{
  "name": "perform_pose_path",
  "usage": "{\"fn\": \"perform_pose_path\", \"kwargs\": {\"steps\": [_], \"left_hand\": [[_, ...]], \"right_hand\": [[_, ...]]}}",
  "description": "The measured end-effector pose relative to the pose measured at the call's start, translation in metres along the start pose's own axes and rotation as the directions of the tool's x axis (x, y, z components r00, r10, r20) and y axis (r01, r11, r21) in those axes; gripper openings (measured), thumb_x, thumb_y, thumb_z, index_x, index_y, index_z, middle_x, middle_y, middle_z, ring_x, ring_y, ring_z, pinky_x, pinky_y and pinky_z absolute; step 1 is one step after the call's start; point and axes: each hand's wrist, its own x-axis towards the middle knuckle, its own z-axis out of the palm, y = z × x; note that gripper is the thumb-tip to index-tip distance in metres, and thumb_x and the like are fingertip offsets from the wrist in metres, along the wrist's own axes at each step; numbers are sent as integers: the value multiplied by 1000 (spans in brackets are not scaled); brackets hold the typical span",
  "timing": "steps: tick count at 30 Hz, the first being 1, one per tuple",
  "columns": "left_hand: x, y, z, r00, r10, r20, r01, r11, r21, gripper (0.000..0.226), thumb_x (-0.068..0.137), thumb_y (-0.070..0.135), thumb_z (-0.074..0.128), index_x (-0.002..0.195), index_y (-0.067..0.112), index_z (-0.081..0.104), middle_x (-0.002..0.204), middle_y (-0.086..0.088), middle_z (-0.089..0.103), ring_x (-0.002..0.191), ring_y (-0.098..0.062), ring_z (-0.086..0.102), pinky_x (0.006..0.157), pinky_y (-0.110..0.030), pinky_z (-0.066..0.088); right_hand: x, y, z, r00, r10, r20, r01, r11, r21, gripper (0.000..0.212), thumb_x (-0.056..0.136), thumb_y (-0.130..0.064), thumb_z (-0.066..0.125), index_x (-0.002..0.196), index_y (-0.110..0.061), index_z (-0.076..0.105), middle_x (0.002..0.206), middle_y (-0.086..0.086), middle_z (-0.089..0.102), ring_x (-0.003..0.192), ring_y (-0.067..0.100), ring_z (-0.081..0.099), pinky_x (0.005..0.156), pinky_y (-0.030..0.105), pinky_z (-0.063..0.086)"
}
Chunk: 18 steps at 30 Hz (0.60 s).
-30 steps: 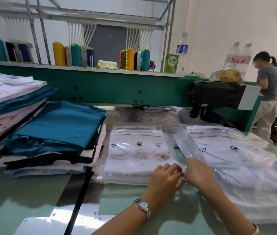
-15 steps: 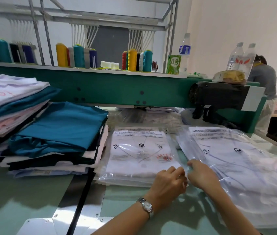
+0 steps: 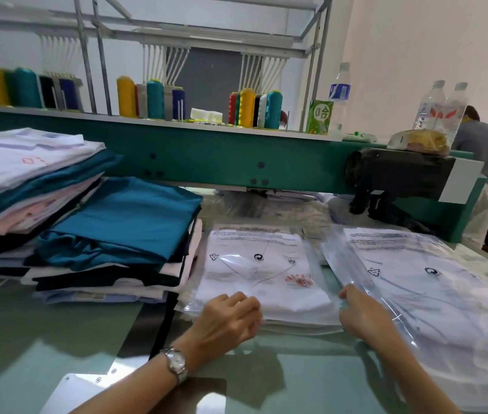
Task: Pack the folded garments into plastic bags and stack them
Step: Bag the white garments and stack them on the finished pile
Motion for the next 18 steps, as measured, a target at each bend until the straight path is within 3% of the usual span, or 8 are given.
{"fn": "perform_pose_path", "kwargs": {"steps": [6, 9, 13, 18], "left_hand": [[-31, -32, -30, 998, -2, 60, -1, 999, 44, 10, 88, 18, 66, 78, 18, 66, 87, 7, 61, 69, -12, 56, 53, -28, 45], [-44, -43, -43, 997, -9, 79, 5, 998, 55, 8, 85, 15, 67, 78, 18, 65, 89, 6, 61, 68, -12, 55, 54, -28, 44], [-58, -59, -63, 997, -16, 74, 10, 996, 86, 9, 82, 13, 69, 76, 19, 66, 87, 6, 62, 67, -12, 56, 54, -25, 44], [-62, -66, -83, 994, -35, 103, 21, 991, 135, 9, 82, 17, 68, 73, 20, 67, 86, 7, 64, 66, -12, 58, 51, -27, 47]], "right_hand": [[2, -2, 0, 1000, -28, 2, 28, 997, -76, 36, 90, -9, 43, 125, -17, 39, 88, 2, 54, 82, 20, 54, 70, 31, 42], [2, -3, 2, 996, -64, -66, 54, 989, -135, 37, 89, -8, 41, 125, -14, 36, 82, -1, 52, 77, 20, 54, 66, 31, 39], [0, -6, 3, 987, -96, -132, 66, 974, -216, 27, 87, -6, 42, 112, -12, 34, 93, 3, 61, 94, 26, 63, 63, 30, 35], [2, -15, 3, 989, -69, -128, 23, 943, -331, 30, 90, -7, 43, 121, -10, 40, 110, 4, 65, 104, 24, 63, 67, 27, 38]]}}
